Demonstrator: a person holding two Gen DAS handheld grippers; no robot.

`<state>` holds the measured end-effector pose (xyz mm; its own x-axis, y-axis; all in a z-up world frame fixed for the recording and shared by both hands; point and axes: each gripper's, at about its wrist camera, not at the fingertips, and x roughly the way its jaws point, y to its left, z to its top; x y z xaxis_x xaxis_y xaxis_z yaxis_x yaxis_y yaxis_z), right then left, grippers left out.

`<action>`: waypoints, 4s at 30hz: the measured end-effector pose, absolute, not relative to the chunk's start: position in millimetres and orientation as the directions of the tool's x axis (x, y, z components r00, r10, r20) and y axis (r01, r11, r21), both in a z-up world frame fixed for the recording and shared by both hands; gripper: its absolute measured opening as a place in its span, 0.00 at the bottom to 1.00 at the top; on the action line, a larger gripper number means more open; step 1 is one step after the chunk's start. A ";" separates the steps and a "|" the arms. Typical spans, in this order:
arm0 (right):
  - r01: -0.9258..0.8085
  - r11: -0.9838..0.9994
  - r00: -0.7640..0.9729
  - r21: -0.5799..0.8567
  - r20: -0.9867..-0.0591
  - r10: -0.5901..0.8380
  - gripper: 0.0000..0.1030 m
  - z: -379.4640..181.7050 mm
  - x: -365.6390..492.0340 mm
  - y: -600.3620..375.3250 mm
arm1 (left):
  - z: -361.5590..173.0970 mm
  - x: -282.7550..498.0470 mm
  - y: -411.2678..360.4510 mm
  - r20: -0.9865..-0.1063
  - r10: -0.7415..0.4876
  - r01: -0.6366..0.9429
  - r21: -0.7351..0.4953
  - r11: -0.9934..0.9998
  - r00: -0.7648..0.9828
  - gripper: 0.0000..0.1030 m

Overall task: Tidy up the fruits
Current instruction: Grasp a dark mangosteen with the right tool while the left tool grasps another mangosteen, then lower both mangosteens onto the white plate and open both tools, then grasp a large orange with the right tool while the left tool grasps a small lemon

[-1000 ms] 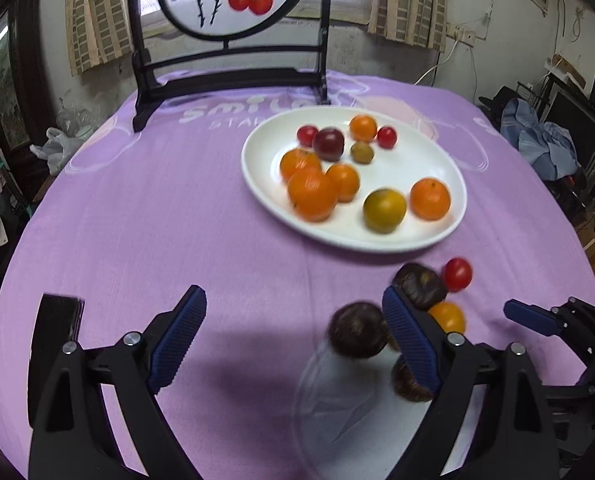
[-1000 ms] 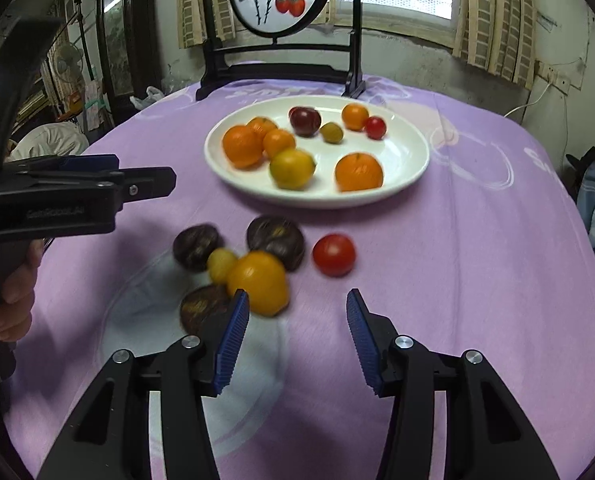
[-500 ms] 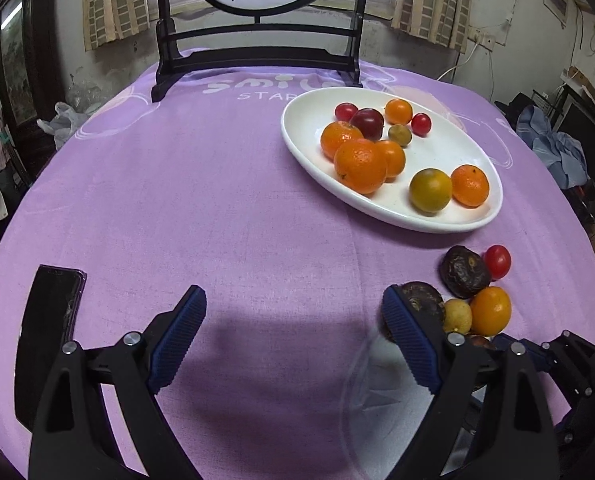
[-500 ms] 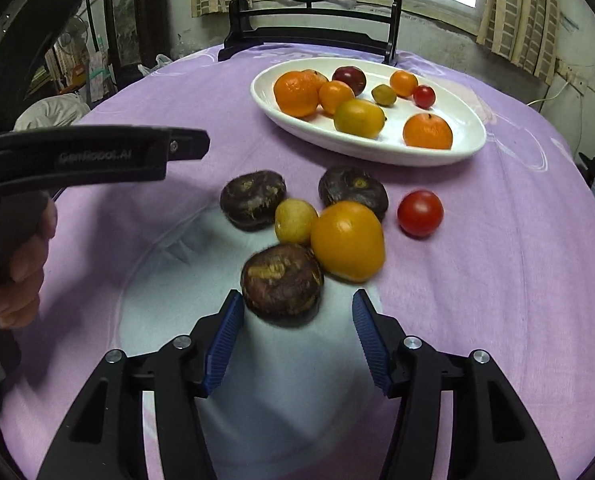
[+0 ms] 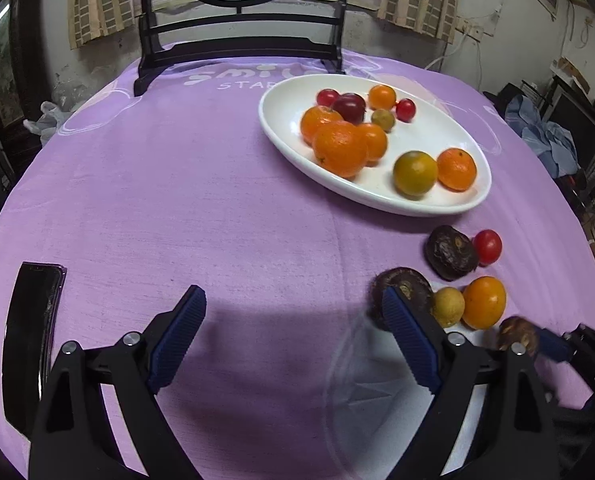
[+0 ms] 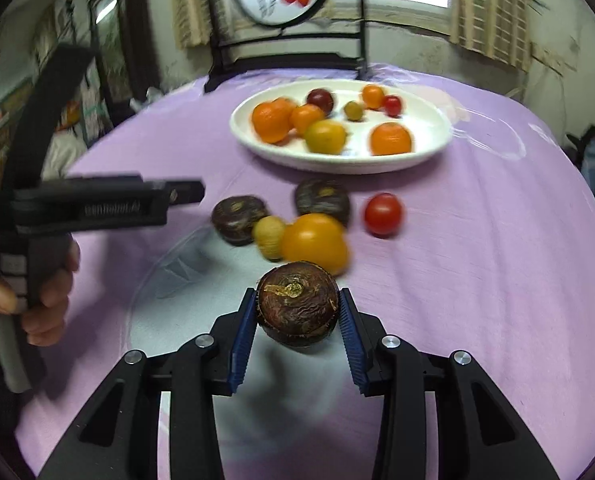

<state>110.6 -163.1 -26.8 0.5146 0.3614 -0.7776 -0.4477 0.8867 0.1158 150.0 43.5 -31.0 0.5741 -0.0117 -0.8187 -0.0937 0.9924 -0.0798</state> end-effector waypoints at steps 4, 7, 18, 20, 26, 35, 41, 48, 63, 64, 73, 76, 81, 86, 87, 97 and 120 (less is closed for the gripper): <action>-0.387 0.909 0.525 0.153 -0.774 0.354 0.40 -28.5 118.5 -186.0 | -32.0 145.3 27.9 -0.823 -0.045 -0.025 -0.072 0.997 0.567 0.85; -0.363 0.920 0.534 0.144 -0.777 0.333 0.40 -29.6 121.7 -191.7 | -34.1 141.0 14.8 -0.823 -0.064 0.031 -0.056 0.998 0.564 0.85; -0.391 0.908 0.557 0.149 -0.747 0.362 0.40 -18.0 114.1 -192.1 | -54.8 154.9 -15.3 -0.846 -0.073 0.114 -0.014 0.993 0.529 0.72; -0.394 0.906 0.552 0.153 -0.749 0.367 0.40 -17.7 113.7 -191.9 | -54.2 159.1 -21.1 -0.837 -0.088 0.147 -0.009 0.989 0.540 0.64; -0.395 0.906 0.545 0.152 -0.755 0.365 0.40 -18.9 114.1 -191.5 | -49.8 161.4 -28.5 -0.834 -0.125 0.177 -0.033 0.984 0.538 0.41; -0.382 0.911 0.550 0.155 -0.754 0.359 0.40 -23.3 116.3 -191.3 | -24.3 129.9 -19.3 -0.808 -0.132 0.182 -0.031 0.983 0.574 0.41; -0.401 0.904 0.512 0.149 -0.781 0.356 0.40 -18.3 122.9 -179.4 | 11.9 136.6 -7.6 -0.757 -0.146 0.162 -0.053 0.985 0.638 0.41; -0.472 0.879 0.589 0.066 -0.719 0.370 0.40 29.9 160.7 -159.8 | 36.4 190.4 1.2 -0.723 -0.119 0.096 -0.074 0.993 0.681 0.41; -0.452 0.887 0.565 0.092 -0.740 0.364 0.43 -4.0 284.6 -121.0 | 4.0 294.7 31.6 -0.768 -0.072 -0.063 -0.145 0.987 0.637 0.59; -0.450 0.888 0.566 0.094 -0.740 0.365 0.43 -5.3 286.0 -120.4 | 5.5 295.4 31.6 -0.762 -0.081 -0.063 -0.157 0.986 0.643 0.61; -0.449 0.887 0.581 0.107 -0.719 0.381 0.51 10.3 253.8 -139.4 | 30.0 265.9 30.5 -0.735 -0.064 -0.085 -0.163 0.983 0.675 0.86; -0.464 0.880 0.575 0.106 -0.719 0.390 0.56 14.3 229.8 -150.8 | 33.0 241.8 32.8 -0.741 -0.065 -0.097 -0.173 0.980 0.668 0.88; -0.512 0.854 0.525 0.096 -0.751 0.400 0.56 7.9 178.9 -162.9 | 24.2 195.7 34.3 -0.765 -0.057 -0.118 -0.172 0.978 0.642 0.90; -0.542 0.832 0.459 0.123 -0.785 0.415 0.56 -10.2 141.3 -161.0 | 5.3 156.8 31.0 -0.771 0.006 -0.127 -0.097 0.987 0.637 0.91; -0.545 0.830 0.456 0.117 -0.789 0.411 0.56 -14.3 136.0 -158.7 | -1.8 150.7 30.0 -0.778 0.016 -0.121 -0.078 0.990 0.628 0.91; -0.499 0.862 0.444 0.091 -0.827 0.345 0.56 -41.0 126.5 -145.3 | -30.4 131.3 49.1 -0.784 0.046 -0.160 -0.069 0.985 0.619 0.91; -0.307 0.938 0.557 0.162 -0.769 0.315 0.41 -26.0 135.8 -209.6 | -43.6 132.2 17.0 -0.811 -0.060 -0.021 -0.089 0.996 0.582 0.91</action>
